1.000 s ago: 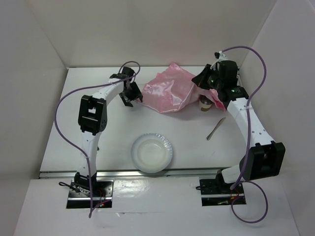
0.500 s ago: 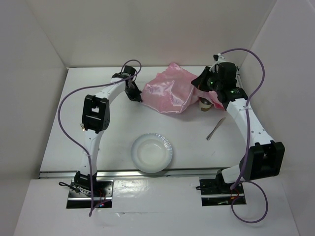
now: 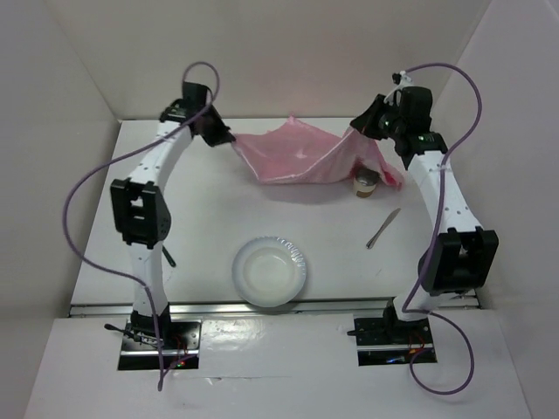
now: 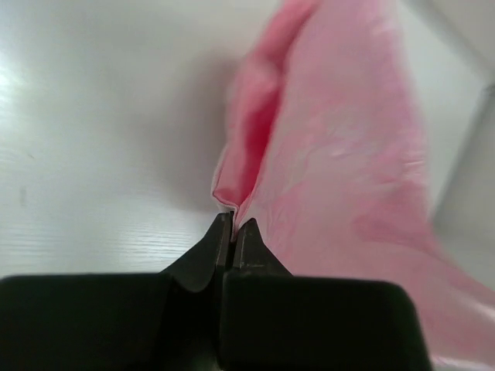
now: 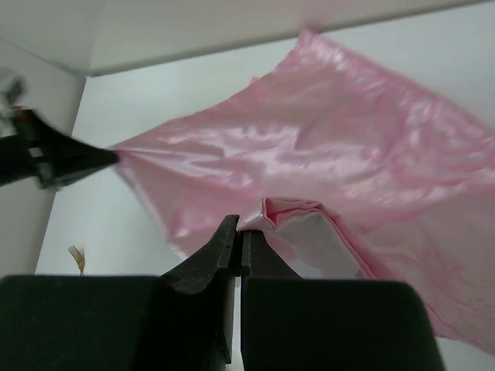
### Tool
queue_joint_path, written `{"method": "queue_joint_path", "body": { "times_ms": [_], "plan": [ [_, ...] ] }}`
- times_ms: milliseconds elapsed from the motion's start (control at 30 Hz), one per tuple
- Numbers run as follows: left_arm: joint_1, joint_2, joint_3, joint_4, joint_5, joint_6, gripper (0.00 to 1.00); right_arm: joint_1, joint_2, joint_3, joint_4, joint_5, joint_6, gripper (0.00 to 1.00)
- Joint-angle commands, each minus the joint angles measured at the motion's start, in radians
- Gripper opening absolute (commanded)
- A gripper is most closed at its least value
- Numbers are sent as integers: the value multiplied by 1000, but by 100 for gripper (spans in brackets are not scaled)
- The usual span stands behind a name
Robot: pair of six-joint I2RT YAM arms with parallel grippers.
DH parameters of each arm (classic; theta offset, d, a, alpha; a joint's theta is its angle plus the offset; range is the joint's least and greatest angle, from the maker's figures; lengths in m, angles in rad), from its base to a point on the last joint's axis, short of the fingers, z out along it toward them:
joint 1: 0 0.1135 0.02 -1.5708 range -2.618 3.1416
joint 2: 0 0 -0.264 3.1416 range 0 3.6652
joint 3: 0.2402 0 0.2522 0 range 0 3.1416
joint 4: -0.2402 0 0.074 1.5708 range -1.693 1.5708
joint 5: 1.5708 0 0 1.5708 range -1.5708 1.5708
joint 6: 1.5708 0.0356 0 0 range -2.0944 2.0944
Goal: Set the dinner table for one person
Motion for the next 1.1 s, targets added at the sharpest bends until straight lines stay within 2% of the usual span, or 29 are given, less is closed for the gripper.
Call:
{"method": "queue_joint_path", "body": {
  "times_ms": [0, 133, 200, 433, 567, 667, 833, 1067],
  "plan": [
    [96, -238, 49, 64, 26, 15, 0, -16, 65, 183, -2, -34, -31, 0],
    [190, -376, 61, 74, 76, 5, 0, -25, 97, 425, -46, -46, -65, 0],
    [233, -476, 51, 74, 76, 5, 0, -25, 97, 461, -46, -64, -79, 0],
    [407, -726, -87, 124, 151, -58, 0, -44, -27, 403, -25, -253, -65, 0],
    [484, -810, -121, 91, 198, -38, 0, -44, -102, 315, -16, -299, -10, 0],
    [516, -866, -132, 51, 207, -26, 0, -44, -136, 335, -41, -313, -10, 0],
    [527, -889, -201, 61, 230, -6, 0, -44, -101, 439, -118, -315, 24, 0],
    [538, -812, -189, 95, 267, 48, 0, -44, -31, 393, 6, -315, 55, 0]
  ]
}}
